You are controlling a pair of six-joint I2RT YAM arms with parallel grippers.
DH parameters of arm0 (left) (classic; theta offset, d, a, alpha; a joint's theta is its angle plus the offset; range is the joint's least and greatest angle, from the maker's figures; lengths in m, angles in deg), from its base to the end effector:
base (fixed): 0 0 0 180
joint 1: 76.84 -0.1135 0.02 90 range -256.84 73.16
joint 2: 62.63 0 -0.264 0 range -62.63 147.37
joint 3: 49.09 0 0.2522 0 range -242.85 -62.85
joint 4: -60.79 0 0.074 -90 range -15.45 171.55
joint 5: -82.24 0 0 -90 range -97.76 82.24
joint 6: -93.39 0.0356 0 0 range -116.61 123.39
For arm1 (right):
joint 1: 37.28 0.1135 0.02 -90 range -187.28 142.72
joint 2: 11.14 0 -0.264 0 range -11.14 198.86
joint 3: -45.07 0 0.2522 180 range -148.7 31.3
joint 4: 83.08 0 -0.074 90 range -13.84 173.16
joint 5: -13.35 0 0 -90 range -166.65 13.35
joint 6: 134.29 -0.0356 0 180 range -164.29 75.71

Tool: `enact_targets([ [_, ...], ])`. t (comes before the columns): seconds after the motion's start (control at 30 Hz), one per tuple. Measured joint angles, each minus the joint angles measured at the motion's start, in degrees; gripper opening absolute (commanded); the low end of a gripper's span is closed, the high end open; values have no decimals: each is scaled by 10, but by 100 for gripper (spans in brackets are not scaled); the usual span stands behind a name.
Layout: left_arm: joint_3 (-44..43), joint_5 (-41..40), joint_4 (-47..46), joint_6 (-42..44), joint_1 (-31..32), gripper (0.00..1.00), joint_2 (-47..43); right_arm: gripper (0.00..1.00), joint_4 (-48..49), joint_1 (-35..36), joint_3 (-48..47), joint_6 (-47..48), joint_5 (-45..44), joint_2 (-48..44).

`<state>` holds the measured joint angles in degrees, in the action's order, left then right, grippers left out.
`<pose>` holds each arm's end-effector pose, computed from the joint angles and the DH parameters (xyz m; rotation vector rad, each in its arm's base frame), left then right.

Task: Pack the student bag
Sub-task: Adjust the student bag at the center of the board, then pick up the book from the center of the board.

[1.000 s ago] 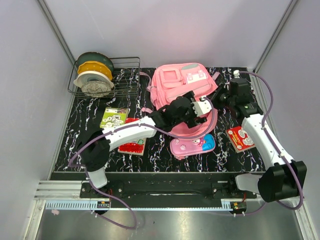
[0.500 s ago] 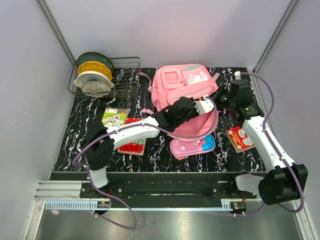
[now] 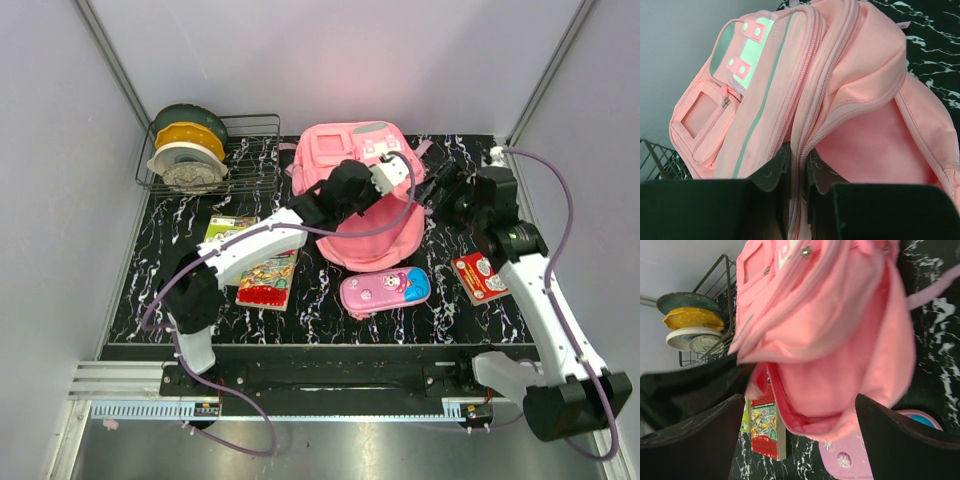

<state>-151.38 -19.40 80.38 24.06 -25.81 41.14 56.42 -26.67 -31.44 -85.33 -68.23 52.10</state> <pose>0.2801 -0.3349 0.3243 1.0204 1.6427 -0.1569 0.2386 0.0500 0.3571 0.4633 2.0652 0.7020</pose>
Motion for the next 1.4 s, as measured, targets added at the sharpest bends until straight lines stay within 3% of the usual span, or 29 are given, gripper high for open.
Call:
enact_targets([
  [0.2,-50,10,72,-13,-35,0,0,100,-96,-20,1,-16,-106,-108],
  [0.33,-74,25,116,-21,-47,0,0,100,-154,-133,45,-31,-124,-133],
  [0.6,-78,81,148,-38,-60,0,-3,100,-205,-366,125,-23,-76,-33],
  [0.9,-42,113,141,-55,-63,0,-11,100,-162,-398,135,-21,-97,57],
  [0.93,-32,116,139,-58,-63,9,-13,100,-158,-400,138,-21,-102,64],
  [1.03,0,132,134,-68,-63,15,-19,100,-144,-402,151,-23,-120,78],
  [1.07,9,139,134,-71,-64,22,-21,100,-139,-402,156,-23,-124,79],
  [1.1,15,146,135,-73,-64,44,-21,100,-135,-402,159,-23,-125,81],
  [1.17,20,159,136,-78,-66,46,-21,100,-128,-402,161,-23,-126,89],
  [1.2,20,171,141,-89,-67,54,-22,100,-123,-402,161,-23,-126,95],
  [1.27,20,187,141,-106,-68,54,-23,100,-115,-402,161,-22,-130,106],
  [1.4,19,211,137,-133,-67,71,-31,100,-105,-405,167,-16,-136,108],
])
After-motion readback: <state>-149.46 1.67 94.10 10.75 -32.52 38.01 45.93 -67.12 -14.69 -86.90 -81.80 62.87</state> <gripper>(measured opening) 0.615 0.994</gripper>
